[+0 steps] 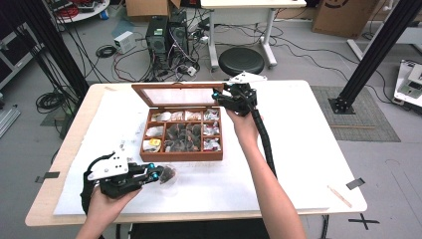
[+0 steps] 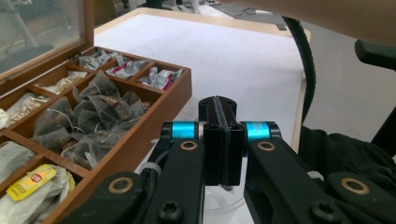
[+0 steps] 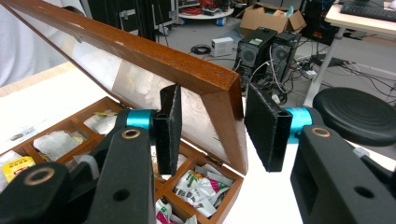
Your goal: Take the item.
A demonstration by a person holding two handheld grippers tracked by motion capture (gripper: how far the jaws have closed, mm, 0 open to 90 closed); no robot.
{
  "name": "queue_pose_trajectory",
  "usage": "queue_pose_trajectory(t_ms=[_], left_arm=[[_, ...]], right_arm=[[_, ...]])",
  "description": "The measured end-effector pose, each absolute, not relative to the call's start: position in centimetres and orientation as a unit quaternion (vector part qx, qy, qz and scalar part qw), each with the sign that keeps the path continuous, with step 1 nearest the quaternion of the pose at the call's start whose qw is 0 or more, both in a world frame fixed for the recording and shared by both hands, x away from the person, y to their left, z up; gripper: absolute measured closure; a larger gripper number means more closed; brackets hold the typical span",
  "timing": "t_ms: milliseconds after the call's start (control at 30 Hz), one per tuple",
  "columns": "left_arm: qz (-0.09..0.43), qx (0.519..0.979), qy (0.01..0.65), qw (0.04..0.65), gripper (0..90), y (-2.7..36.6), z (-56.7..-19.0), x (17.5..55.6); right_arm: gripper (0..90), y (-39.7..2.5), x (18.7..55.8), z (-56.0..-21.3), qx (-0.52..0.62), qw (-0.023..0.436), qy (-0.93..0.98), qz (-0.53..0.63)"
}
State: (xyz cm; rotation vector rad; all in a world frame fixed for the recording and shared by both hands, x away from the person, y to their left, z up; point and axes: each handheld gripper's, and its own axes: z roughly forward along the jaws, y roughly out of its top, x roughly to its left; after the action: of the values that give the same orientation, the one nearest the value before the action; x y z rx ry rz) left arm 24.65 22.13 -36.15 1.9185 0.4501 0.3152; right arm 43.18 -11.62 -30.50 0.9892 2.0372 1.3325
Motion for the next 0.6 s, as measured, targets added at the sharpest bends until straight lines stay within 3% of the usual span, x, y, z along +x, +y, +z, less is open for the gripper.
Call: queue_pose_trajectory(t_ms=[600], left_arm=[[0.125, 0.813, 0.188, 0.536, 89.2, 22.33, -37.06, 24.86]], right_arm=[[57.5, -11.64, 43.22, -30.51, 0.364, 0.253, 0.749, 0.492]])
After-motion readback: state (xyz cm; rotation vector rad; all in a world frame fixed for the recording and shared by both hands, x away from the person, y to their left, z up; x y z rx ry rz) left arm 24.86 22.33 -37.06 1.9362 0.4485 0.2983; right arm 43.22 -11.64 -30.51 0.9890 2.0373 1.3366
